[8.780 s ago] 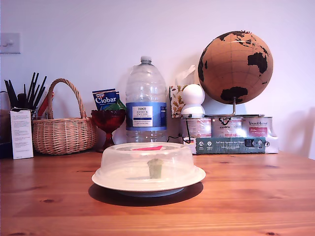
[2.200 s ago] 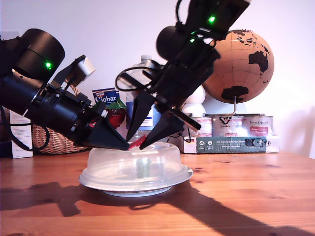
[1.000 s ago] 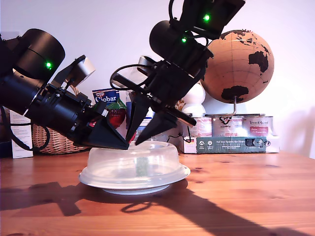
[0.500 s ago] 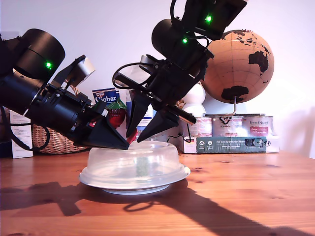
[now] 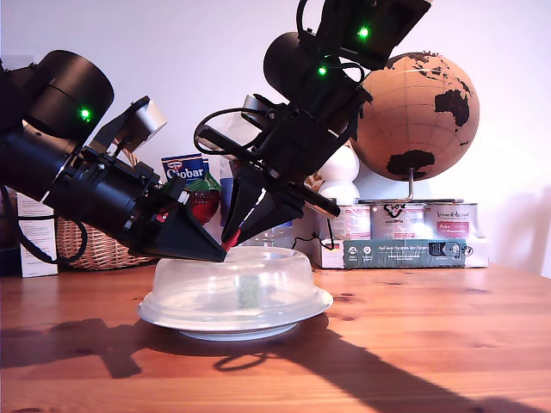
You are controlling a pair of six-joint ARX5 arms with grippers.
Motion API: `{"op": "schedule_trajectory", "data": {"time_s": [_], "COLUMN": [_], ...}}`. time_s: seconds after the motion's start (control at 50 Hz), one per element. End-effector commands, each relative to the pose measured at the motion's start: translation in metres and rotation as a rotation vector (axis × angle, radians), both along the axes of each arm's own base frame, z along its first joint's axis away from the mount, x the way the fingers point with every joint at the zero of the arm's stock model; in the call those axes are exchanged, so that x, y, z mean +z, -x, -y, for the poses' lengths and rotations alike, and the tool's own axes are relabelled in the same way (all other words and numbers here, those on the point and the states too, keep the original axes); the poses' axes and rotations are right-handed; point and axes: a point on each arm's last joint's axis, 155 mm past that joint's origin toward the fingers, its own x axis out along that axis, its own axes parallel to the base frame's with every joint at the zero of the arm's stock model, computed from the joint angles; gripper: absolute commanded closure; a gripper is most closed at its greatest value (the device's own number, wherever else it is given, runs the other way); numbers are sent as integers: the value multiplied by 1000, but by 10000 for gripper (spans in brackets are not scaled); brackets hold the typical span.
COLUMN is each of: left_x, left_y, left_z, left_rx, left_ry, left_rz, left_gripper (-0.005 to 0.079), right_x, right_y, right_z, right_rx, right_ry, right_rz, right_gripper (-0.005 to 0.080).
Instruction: Lift the plastic dome with your right arm while removing the green coffee capsule from the plate using your left arm.
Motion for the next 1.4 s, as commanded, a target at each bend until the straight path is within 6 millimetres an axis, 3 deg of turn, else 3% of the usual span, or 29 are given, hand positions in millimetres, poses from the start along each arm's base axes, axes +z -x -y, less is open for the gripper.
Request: {"op": "schedule_trajectory", "data": {"time_s": [0.0, 0.64, 0.92, 1.22, 1.38], "left_x": [-31, -19, 11, 38, 47], "left_y": [13, 9, 17, 28, 35], "left_z": [-5, 0, 9, 5, 1], "left_rx": [-1, -17, -59, -60, -58], "left_ry": [-42, -5, 73, 87, 81], "left_rz": [-87, -44, -35, -31, -41], "left_gripper": [759, 759, 753, 750, 696], "right_x": [-7, 0, 16, 41, 43], "right_y": [1, -8, -12, -17, -15], "right_z": [-9, -5, -4, -11, -9], "right_rx": [17, 157, 155, 178, 197], "right_ry": [-3, 39, 31, 13, 31], "right_rz": [1, 145, 166, 196, 194], "right_gripper": [765, 765, 765, 765, 765]}}
